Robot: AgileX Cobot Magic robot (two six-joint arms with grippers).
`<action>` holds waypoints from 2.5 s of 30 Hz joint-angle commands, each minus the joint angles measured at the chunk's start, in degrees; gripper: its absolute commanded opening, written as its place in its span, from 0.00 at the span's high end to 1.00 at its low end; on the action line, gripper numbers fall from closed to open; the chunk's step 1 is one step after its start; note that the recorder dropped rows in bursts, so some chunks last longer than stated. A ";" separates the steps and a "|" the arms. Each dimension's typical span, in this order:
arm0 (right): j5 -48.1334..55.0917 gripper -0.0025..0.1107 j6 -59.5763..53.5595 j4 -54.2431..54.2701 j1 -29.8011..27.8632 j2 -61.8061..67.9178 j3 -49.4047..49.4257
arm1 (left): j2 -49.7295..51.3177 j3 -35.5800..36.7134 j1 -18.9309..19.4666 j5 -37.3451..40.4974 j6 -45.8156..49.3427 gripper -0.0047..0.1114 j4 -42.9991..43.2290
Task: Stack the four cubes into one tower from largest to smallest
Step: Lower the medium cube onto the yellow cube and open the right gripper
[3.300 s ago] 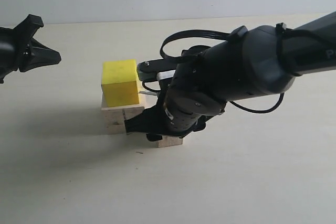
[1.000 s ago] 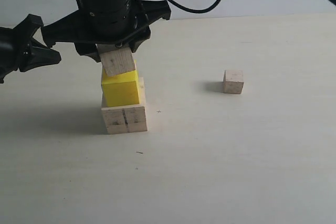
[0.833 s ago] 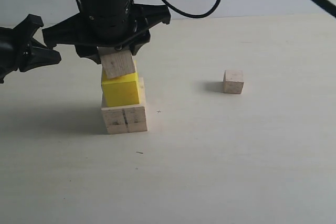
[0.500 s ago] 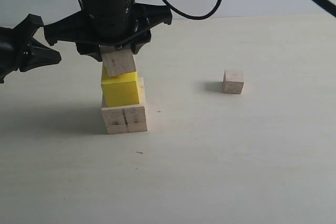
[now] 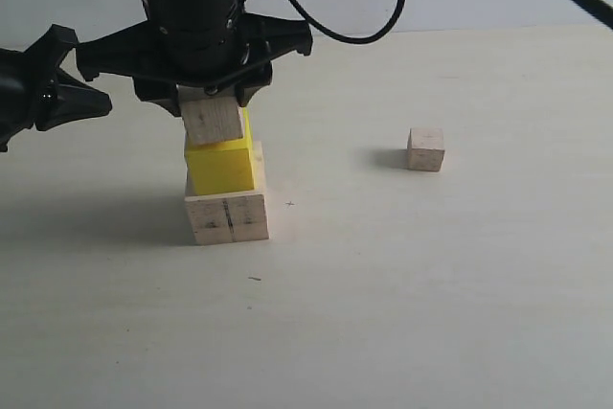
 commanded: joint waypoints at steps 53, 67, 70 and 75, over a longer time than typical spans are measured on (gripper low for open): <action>-3.53 0.98 -0.72 1.10 -1.11 1.74 4.49 | -0.47 0.22 -0.15 0.54 0.25 0.96 -1.54; -3.75 0.70 -1.94 1.10 -1.11 1.63 4.49 | -0.47 0.22 -0.15 0.32 0.48 0.96 -1.54; -4.08 0.58 -2.37 1.10 -1.11 1.35 4.49 | -0.47 0.22 -0.15 0.32 0.48 0.96 -1.54; -6.18 0.36 -2.37 0.88 -0.96 -0.37 4.49 | -0.47 0.22 -0.15 0.32 0.48 0.96 -1.54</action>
